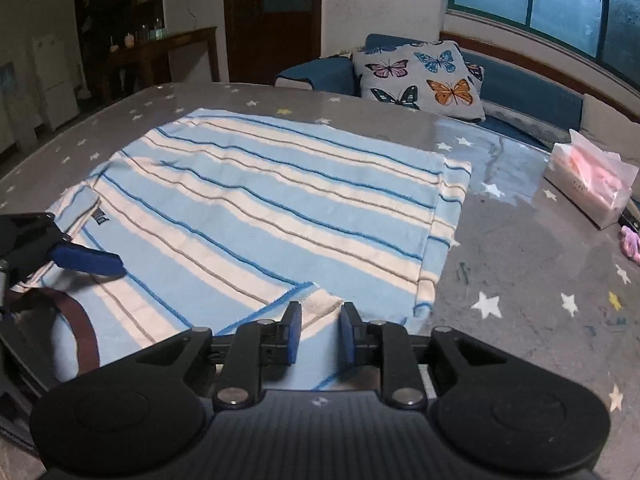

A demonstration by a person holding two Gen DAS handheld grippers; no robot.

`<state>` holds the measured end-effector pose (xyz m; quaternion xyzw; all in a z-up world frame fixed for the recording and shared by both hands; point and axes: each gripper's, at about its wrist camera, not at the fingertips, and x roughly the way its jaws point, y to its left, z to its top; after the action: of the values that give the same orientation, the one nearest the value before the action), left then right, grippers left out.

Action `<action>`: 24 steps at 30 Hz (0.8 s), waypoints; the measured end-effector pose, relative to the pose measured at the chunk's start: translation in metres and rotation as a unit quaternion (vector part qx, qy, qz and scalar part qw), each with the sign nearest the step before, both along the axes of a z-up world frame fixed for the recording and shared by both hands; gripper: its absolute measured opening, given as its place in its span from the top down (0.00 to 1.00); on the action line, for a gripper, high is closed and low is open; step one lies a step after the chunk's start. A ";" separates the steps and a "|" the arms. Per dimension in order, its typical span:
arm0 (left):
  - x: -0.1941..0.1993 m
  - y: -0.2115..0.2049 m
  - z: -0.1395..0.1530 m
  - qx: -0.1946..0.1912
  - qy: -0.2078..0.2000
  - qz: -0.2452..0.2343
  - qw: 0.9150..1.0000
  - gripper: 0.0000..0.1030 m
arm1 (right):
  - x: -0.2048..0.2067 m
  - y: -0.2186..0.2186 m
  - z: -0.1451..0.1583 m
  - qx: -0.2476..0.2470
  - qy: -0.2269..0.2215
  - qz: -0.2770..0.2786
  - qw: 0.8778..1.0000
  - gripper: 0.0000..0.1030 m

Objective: Fold clothes

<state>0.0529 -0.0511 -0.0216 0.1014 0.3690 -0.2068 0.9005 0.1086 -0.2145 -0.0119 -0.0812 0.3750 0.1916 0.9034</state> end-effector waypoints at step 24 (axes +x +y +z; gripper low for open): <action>-0.064 0.156 0.031 0.044 -0.028 0.115 0.992 0.03 | -0.117 0.021 0.009 -0.059 0.020 0.163 0.985 0.51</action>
<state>-0.0114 0.1054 0.0091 0.1041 0.3618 -0.0827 0.9227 -0.0084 -0.1932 -0.0024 -0.1905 0.3851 0.3150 0.8463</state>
